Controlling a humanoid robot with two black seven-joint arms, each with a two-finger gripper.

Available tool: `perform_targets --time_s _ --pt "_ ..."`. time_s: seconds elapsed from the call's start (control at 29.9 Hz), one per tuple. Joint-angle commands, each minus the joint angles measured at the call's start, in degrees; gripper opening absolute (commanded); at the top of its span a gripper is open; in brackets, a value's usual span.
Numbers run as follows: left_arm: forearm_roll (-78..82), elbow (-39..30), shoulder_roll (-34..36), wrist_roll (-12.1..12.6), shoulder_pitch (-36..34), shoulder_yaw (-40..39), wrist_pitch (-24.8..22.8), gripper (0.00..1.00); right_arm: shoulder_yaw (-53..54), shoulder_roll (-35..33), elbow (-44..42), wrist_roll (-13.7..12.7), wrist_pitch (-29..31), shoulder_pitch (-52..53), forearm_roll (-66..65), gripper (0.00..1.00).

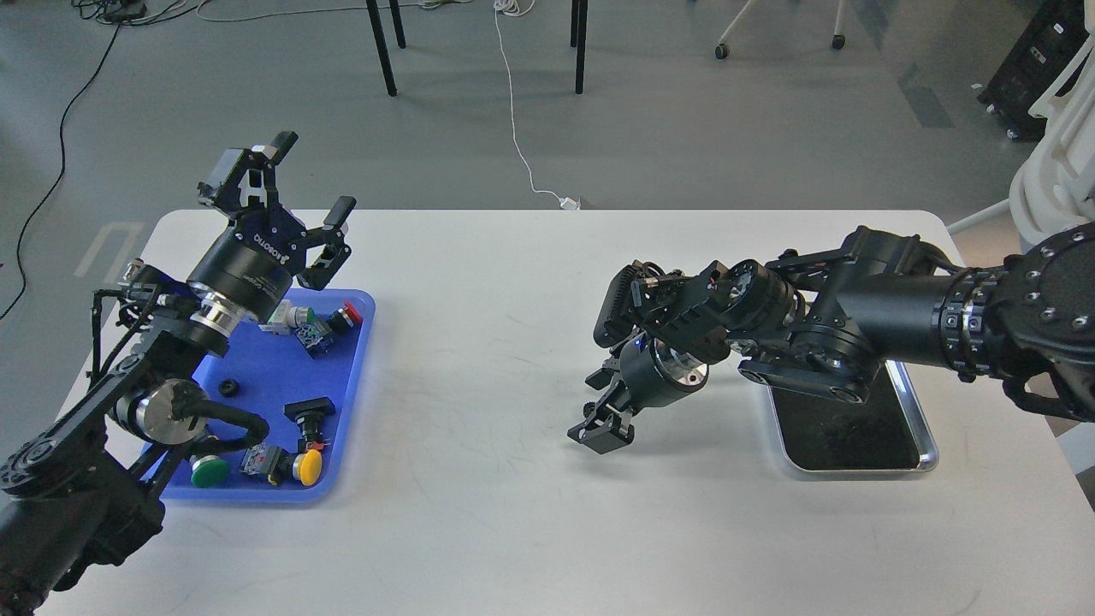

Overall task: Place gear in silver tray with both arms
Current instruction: 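Reach the right gripper to the black gear and grasp it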

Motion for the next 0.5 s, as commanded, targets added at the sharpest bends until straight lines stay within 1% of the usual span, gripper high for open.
perform_targets --time_s 0.0,0.3,0.47 --pt "0.0 0.0 0.0 -0.03 0.01 0.0 -0.05 0.98 0.0 0.15 -0.36 0.0 -0.12 -0.37 0.0 0.67" --pt "0.0 0.0 -0.09 -0.11 0.01 -0.08 0.04 0.98 0.0 0.06 -2.12 0.0 -0.65 -1.52 0.08 0.66" --pt "-0.09 0.0 0.0 -0.2 0.01 -0.08 0.04 0.98 0.0 -0.02 -2.65 0.0 -0.91 -1.96 0.09 0.59"
